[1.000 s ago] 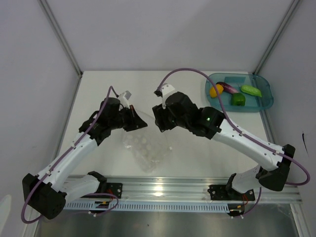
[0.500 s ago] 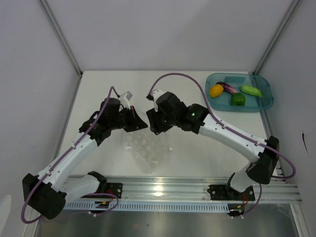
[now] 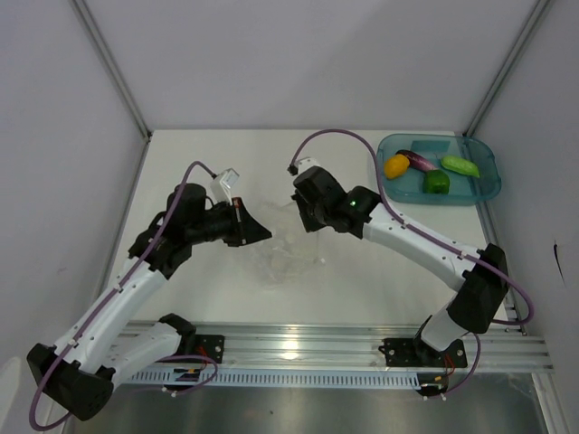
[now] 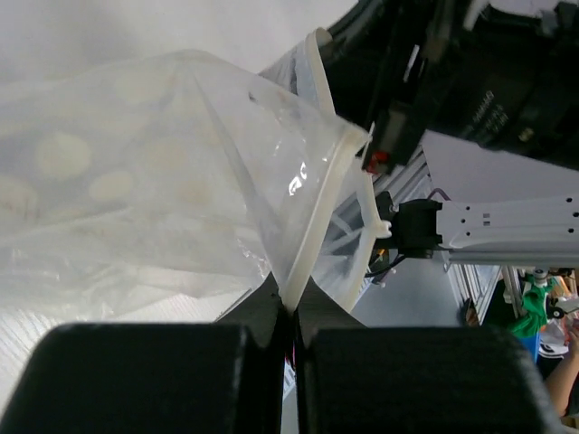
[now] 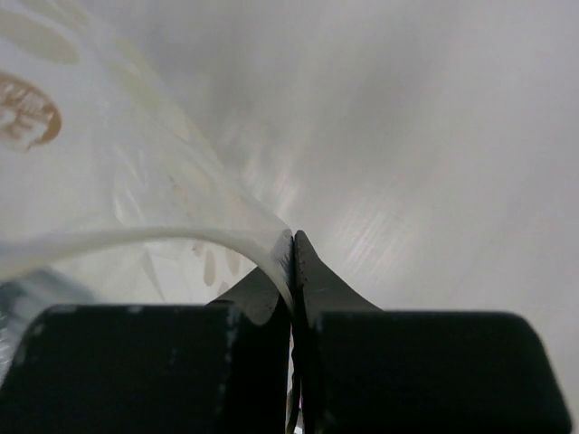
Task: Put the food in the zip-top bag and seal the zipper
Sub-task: Open the zipper of the food storage bag, then pick up the fake vegetable from the bin.
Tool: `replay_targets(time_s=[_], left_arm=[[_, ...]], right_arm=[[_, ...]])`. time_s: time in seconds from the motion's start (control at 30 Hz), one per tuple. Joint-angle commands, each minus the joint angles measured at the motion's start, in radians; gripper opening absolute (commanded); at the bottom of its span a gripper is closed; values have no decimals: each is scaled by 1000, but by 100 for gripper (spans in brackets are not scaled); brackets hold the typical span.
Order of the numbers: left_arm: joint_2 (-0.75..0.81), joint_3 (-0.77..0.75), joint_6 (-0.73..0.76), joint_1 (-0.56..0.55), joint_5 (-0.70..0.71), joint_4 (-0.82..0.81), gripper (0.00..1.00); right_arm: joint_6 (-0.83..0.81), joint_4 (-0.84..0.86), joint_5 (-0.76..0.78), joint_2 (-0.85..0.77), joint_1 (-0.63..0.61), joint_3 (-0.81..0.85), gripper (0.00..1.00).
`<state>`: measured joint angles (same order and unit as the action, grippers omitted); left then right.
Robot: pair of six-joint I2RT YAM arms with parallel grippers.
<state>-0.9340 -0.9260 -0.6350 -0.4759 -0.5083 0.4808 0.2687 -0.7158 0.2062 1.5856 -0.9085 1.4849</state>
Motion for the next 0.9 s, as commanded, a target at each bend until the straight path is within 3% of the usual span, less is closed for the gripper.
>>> replay_targets(time_s=[0.0,0.2,0.37,0.4,0.43,0.53,0.77,0.83,0.87], left_arm=[[35,-40,27,-6,-49,-11,1],[52,-22,29,-4,-62,-2,1],[0,-23,1,-4,-52,-38,1],[-17,-34,-8,-4,-44,-34,1],[-34,-49,-12,-4,-30,-33,1],[-104,-73,-26,-4,7,-44,1],[-232,-128,-43,5,42,-114,1],[-262,-142,-42,5,47,-122,1],[-270,-146,-42,5,47,-128,1]], right_arm=[[-17,-39,205,-22,52,35,0],[-32,-16,144,3,135,-15,0],[-52,35,-13,50,161,-3,4],[-49,42,-39,54,163,6,9],[-42,52,-83,57,169,15,27],[-34,55,-123,56,171,60,55],[-14,3,-162,-41,178,167,75],[0,9,-130,-81,192,176,91],[10,9,-128,-94,210,184,93]])
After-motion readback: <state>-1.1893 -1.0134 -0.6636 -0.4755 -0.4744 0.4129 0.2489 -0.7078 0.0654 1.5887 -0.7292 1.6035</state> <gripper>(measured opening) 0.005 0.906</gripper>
